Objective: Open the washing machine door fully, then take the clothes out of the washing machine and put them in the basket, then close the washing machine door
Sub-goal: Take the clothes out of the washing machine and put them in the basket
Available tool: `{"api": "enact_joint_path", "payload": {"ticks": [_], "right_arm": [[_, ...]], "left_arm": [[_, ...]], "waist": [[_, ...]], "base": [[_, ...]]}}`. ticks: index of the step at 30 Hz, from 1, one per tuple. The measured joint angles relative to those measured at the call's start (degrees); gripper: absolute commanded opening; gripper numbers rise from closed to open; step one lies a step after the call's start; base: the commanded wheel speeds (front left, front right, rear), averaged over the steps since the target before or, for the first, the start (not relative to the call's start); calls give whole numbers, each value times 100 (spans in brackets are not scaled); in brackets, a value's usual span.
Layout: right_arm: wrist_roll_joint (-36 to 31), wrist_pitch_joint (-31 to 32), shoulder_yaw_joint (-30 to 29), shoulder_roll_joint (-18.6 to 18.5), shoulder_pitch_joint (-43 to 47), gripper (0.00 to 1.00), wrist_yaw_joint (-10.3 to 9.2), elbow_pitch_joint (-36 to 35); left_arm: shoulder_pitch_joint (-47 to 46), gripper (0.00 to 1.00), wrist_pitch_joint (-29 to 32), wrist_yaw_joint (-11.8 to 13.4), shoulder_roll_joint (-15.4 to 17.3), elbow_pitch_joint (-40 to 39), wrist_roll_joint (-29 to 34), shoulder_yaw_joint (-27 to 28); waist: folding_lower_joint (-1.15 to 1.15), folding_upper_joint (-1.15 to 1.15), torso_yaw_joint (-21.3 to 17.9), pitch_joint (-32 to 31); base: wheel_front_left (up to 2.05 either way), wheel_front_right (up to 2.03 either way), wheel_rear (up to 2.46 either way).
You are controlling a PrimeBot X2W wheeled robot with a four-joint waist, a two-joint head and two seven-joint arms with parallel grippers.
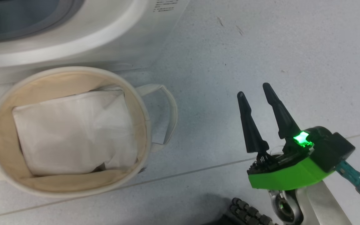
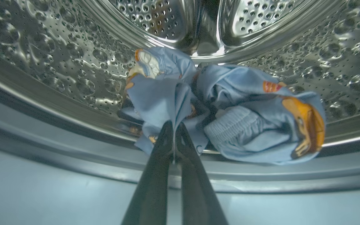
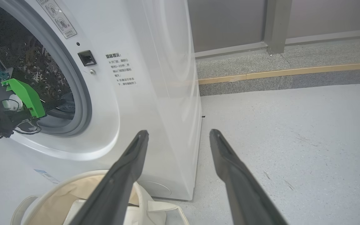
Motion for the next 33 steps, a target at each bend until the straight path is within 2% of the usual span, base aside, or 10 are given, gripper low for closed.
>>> {"api": "enact_joint_path", "payload": {"ticks": [5,15,21,26,30,31,33], "right_arm": [[0,0,8,-5,-2,100,0,11],[108,0,119,-144,-1,100,0,232],[292,0,179,-193,-1,100,0,391],[387,0,210,-254,23,100,0,575],[450,0,220,-279,162,100,0,658],[450,0,220,-279,162,100,0,658],[464,0,250,-293,242,100,0,692]], "left_arm": [[81,0,-289,-57,-199,7,-92,7],[933,0,-559,-491,-701,-285,-153,-58],[1641,0,-566,-746,-902,-1044,-304,-77],[2161,0,-519,-806,-950,-1735,-414,-287],[2399,0,59,-811,-915,-2748,-647,-479],[2399,0,59,-811,-915,-2748,-647,-479],[2575,0,494,-812,-866,-3434,-783,-561]], "waist": [[0,0,134,-209],[0,0,514,-899],[0,0,824,-1377],[0,0,1110,-1841],[-1,0,1398,-2206],[-1,0,1398,-2206],[-1,0,1543,-2383]], "base": [[0,0,0],[0,0,0],[0,0,0],[0,0,0],[0,0,0],[0,0,0],[0,0,0]]}}
